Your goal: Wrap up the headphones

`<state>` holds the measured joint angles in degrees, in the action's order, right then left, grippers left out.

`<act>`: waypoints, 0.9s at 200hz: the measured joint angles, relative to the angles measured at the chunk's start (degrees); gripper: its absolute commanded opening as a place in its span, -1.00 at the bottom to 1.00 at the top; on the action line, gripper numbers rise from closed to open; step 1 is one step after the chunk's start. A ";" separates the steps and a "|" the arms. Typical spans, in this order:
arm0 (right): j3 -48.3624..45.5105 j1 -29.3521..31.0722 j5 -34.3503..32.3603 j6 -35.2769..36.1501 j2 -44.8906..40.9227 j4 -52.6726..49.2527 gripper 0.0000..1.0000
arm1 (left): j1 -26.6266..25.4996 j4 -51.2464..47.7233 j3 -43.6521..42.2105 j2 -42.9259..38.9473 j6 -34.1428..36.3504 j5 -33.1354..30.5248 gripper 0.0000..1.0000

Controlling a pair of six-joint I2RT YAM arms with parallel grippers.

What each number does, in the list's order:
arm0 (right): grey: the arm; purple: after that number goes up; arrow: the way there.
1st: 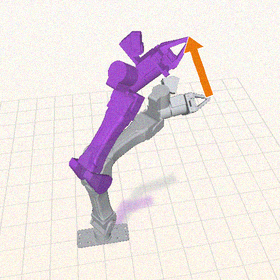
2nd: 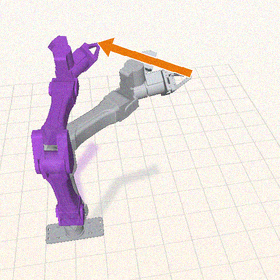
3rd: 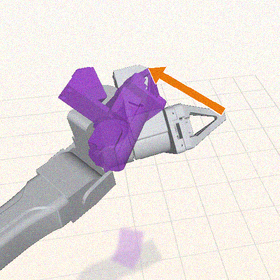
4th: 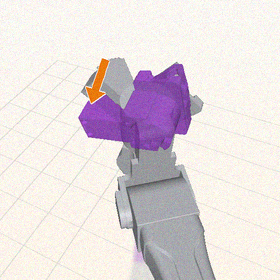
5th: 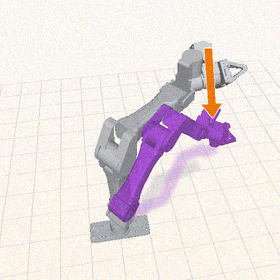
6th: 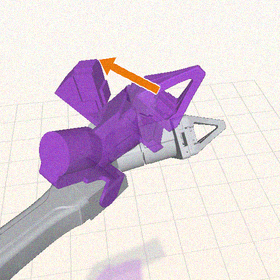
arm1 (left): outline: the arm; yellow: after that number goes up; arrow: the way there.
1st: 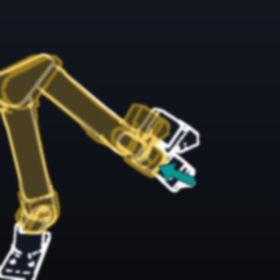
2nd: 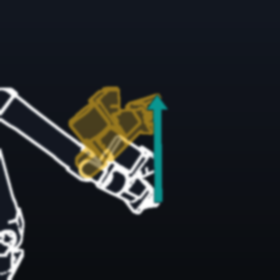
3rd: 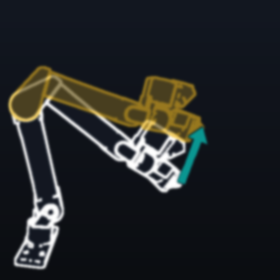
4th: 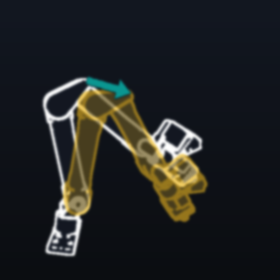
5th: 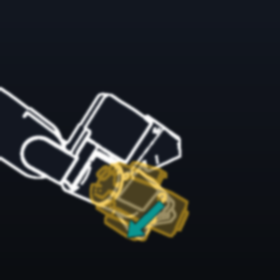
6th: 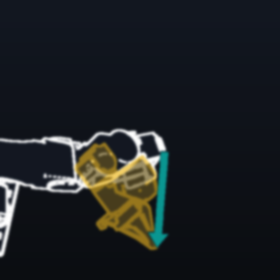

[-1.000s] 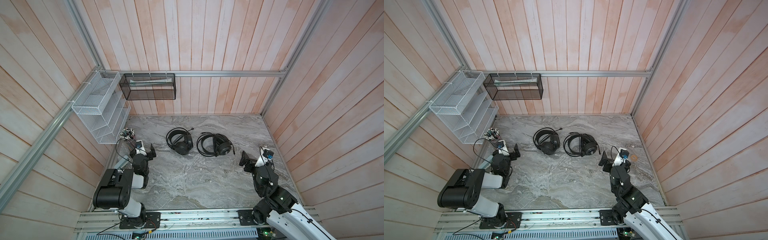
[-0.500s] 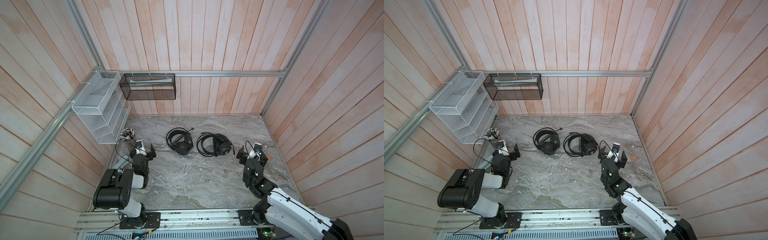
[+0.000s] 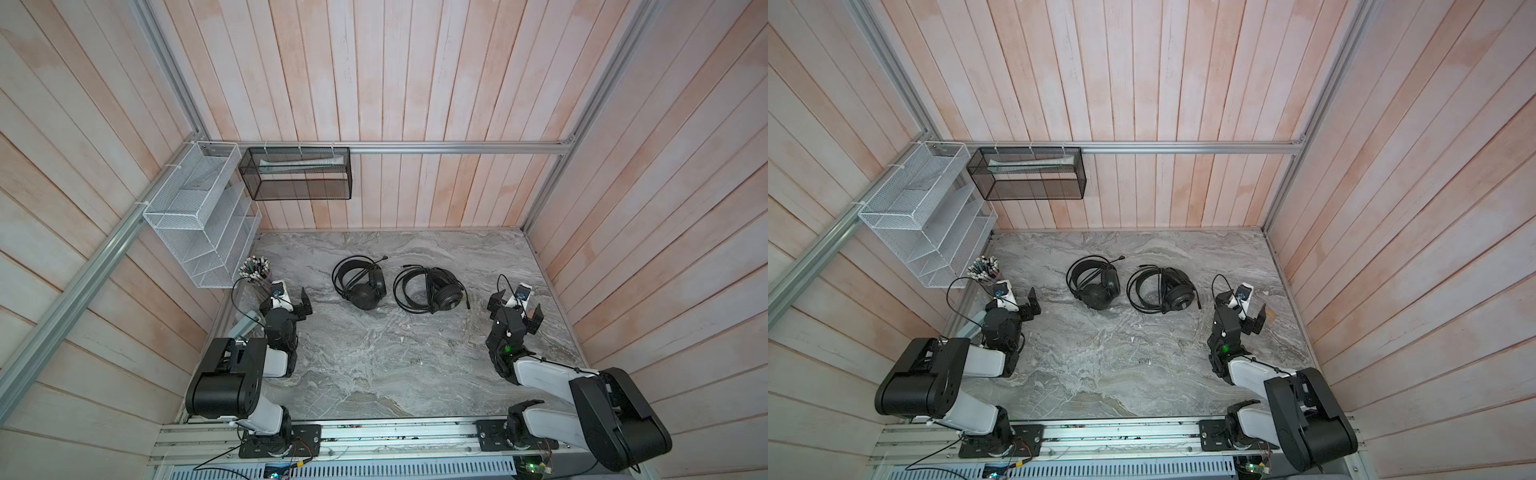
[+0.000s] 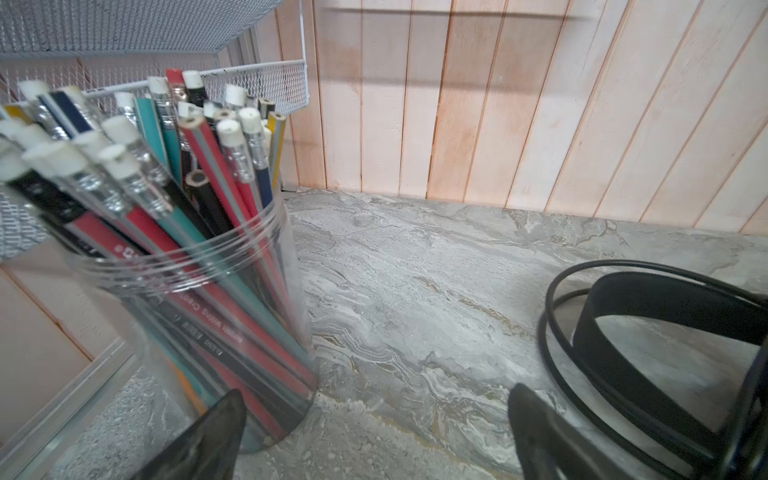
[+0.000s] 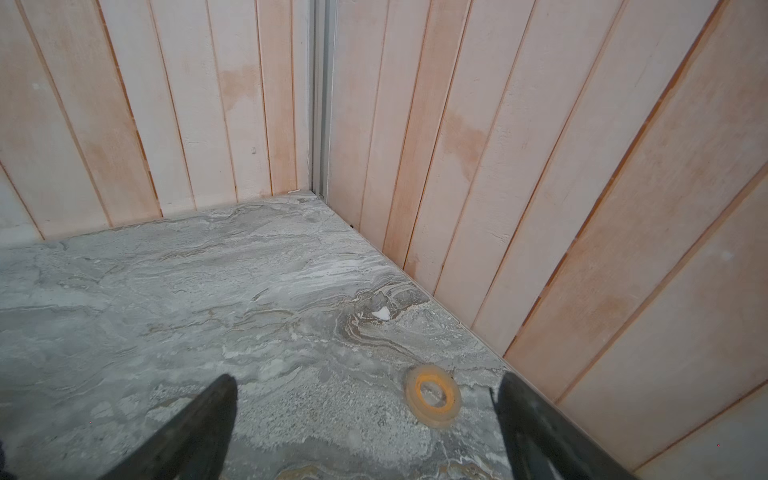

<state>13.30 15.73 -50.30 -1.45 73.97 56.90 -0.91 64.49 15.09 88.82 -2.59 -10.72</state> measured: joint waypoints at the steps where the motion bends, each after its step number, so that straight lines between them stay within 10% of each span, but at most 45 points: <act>1: -0.04 -0.04 0.04 0.09 0.20 0.26 0.97 | 0.00 0.00 0.00 0.00 0.00 0.00 0.97; 74: -1.81 -0.13 5.70 3.93 12.70 19.04 0.98 | 0.00 0.00 0.00 0.00 0.00 0.00 0.97; 180: -3.23 -9.09 24.87 1.51 14.43 21.16 0.96 | 0.00 0.00 0.02 -0.02 0.00 0.02 0.97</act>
<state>10.07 6.63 -25.43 0.05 88.40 78.06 -0.91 64.49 15.11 88.79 -2.59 -10.70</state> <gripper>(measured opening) 0.981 0.986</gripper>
